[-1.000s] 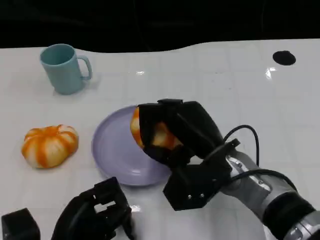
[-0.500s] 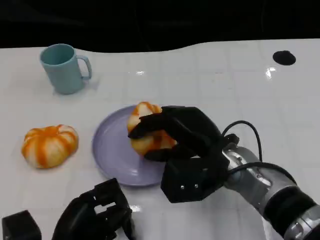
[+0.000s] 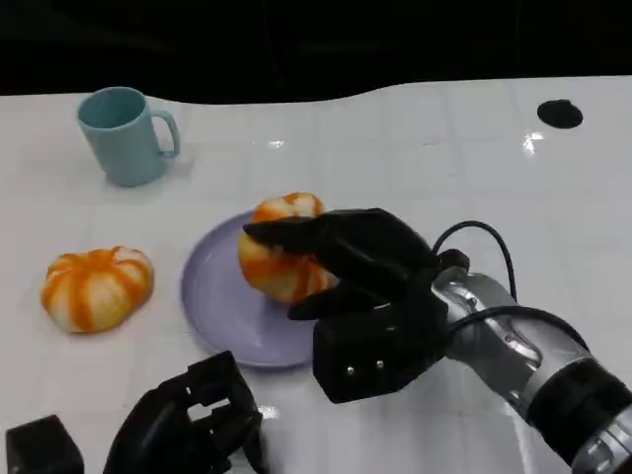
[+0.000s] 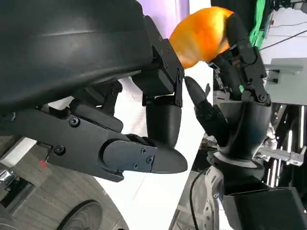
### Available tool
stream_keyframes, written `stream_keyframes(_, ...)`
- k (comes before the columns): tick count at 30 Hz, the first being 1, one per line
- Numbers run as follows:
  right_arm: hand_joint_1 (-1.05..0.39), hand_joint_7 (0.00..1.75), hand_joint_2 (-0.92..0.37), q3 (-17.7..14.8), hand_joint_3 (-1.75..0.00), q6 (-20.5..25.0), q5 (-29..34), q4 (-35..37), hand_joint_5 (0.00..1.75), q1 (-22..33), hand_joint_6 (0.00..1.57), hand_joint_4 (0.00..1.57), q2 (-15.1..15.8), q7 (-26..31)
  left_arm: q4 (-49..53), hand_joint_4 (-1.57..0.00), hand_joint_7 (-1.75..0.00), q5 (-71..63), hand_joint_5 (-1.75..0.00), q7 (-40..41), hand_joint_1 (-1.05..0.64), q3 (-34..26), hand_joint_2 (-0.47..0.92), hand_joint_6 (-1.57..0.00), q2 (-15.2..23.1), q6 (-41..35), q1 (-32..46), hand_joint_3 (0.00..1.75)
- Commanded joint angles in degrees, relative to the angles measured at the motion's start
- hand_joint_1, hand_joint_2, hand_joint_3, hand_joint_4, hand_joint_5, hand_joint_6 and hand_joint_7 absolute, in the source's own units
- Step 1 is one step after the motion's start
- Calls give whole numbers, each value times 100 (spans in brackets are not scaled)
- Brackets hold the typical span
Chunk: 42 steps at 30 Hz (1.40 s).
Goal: Grasp the bread from the table and place it into the plate.
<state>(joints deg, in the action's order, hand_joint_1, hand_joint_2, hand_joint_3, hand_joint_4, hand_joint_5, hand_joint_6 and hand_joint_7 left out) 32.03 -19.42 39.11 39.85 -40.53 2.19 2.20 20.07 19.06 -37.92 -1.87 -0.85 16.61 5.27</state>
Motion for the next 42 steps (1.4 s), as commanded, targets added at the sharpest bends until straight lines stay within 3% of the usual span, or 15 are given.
stream_keyframes(1, -56, 0, -92, 49, -13, -26, 37, -195, 89, 19, 18, 69, 155, -149, -67, -78, -151, -40, -175, 79, -61, -8, 88, -69, 79, -3, 36, 33)
stream_keyframes(6, -54, 1, -92, 61, -11, -103, 44, -199, 63, 17, 20, 78, 177, -122, -72, -78, -151, -47, -175, 101, -60, -1, 87, -69, 80, -7, 41, 34)
stream_keyframes(9, -53, 1, -92, 47, -10, -118, 29, -210, 58, 23, 20, 80, 174, -120, -51, -78, -151, -47, -175, 91, -60, -5, 87, -69, 80, 6, 32, 35)
stream_keyframes(11, -53, 1, -92, 25, -10, -102, 9, -238, 58, 39, 20, 79, 166, -120, -35, -78, -151, -48, -175, 82, -61, -8, 87, -69, 81, 17, 27, 36)
stream_keyframes(15, -54, 2, -92, -13, -10, -110, 6, -312, 85, 82, 25, 59, 180, -42, -11, -78, -151, -61, -175, 69, -61, -15, 87, -69, 72, 69, 23, 37)
stream_keyframes(18, -52, 5, -92, -71, -8, -215, 6, -461, 90, 172, 33, 54, 260, 109, -21, -78, -151, -46, -175, 54, -61, -13, 86, -69, 75, 33, 24, 37)
stream_keyframes(34, -39, 12, -90, -626, -1, -955, -218, -2039, 66, 1274, 69, 48, 1179, 240, 8, -80, -151, 13, -175, 48, -60, -31, 83, -70, 53, -55, -8, 43)
stream_keyframes(42, -28, 15, -87, -944, 0, -1358, -388, -2560, 77, 1950, 86, 51, 1562, 288, 50, -80, -150, 12, -175, 36, -60, -36, 82, -70, 30, -19, -33, 46)
